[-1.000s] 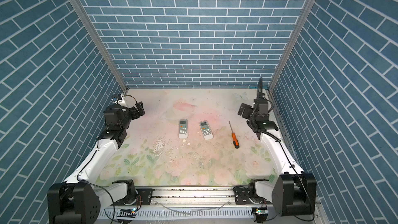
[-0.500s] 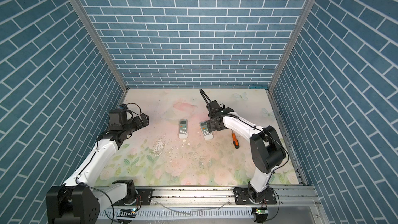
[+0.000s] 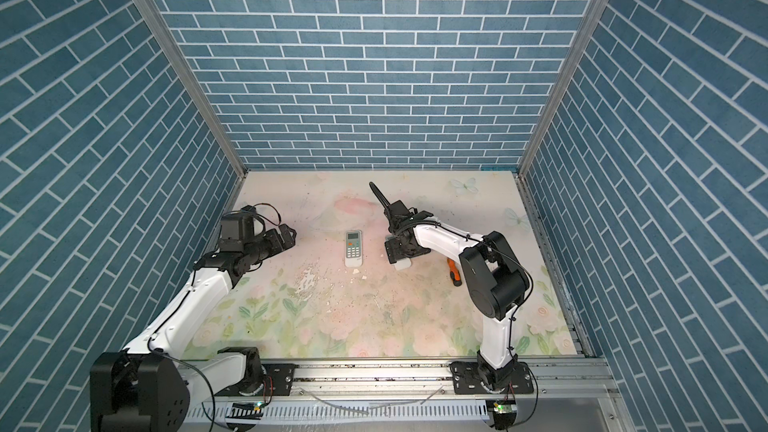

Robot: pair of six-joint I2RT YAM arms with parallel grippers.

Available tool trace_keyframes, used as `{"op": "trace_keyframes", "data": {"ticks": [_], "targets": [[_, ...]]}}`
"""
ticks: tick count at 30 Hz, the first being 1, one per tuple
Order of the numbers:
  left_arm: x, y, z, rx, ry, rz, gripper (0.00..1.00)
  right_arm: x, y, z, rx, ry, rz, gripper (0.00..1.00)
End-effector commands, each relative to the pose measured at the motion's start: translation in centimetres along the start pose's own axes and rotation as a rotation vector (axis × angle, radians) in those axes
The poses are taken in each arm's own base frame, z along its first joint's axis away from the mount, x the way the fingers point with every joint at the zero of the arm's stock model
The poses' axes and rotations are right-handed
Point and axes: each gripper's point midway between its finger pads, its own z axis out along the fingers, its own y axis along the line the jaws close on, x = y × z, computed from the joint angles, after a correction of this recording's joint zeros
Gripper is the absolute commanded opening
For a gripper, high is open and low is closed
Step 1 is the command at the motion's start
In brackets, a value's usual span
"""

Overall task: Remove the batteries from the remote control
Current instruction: 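Grasp the farther white remote with the right gripper while the left arm approaches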

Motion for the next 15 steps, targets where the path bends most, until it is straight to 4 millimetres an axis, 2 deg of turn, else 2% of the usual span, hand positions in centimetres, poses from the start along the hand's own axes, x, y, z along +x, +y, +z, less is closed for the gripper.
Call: {"op": "trace_keyframes", "data": {"ticks": [1, 9, 15], "targets": [[-0.1, -1.0, 0.1, 0.015, 0.01, -0.003, 1.0, -0.9, 1.1, 0.0, -0.033, -0.006, -0.015, 0.88], [0.3, -3.0, 0.8, 0.046, 0.044, 0.031, 1.0, -0.3, 1.0, 1.3, -0.02, 0.027, -0.015, 0.86], [0.7, -3.3, 1.2, 0.04, 0.067, 0.037, 1.0, -0.4, 1.1, 2.0, -0.018, 0.033, -0.009, 0.82]]}}
